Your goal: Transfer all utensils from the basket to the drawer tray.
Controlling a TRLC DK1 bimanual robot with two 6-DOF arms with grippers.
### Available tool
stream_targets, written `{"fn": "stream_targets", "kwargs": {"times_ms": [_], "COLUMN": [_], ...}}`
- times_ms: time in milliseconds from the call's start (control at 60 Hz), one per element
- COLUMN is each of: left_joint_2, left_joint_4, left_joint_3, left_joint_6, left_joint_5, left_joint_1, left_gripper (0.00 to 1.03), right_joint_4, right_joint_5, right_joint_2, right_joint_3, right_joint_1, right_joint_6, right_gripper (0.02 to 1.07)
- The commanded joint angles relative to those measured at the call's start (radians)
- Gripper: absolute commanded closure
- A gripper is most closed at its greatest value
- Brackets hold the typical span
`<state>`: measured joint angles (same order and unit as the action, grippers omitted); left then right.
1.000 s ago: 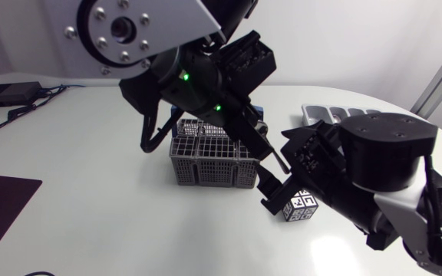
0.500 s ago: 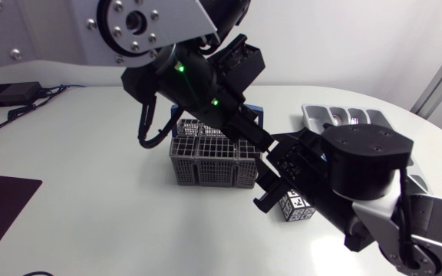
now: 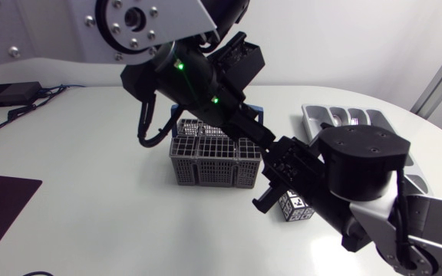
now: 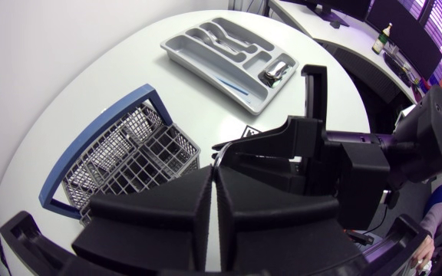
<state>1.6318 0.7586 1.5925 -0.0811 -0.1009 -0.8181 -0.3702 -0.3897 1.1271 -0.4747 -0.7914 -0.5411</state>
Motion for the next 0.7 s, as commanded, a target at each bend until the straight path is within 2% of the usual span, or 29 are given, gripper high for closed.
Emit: {"fn": "stream_targets", "kwargs": {"times_ms": [0,167,383,450,683], "left_joint_2": [0.016,-0.001,-0.021,-0.029,-0.073], "left_joint_4": [0.011,0.01,0.008,0.008,-0.015], "left_joint_3": [0.023,0.017,0.015,0.017,0.018], "left_joint_6": [0.015,0.015,0.007,0.006,0.006], "left_joint_5": [-0.008,-0.008,-0.006,-0.006,-0.006], "left_joint_1": [0.011,0.011,0.013,0.019,0.074], "left_gripper": [0.93,0.8,0.56,0.47,0.28], "right_joint_4": [-0.003,0.011,0.037,0.057,0.136], "right_joint_5": [-0.006,-0.003,0.003,0.02,0.103], "right_joint_2": [-0.016,-0.023,-0.039,-0.052,-0.087], "right_joint_3": [0.01,0.016,0.025,0.031,0.05], "right_joint_1": [-0.005,-0.006,-0.006,-0.005,0.023], "right_joint_6": [-0.019,-0.017,-0.01,-0.007,-0.002], "right_gripper": [1.02,1.02,1.02,1.02,1.02]}}
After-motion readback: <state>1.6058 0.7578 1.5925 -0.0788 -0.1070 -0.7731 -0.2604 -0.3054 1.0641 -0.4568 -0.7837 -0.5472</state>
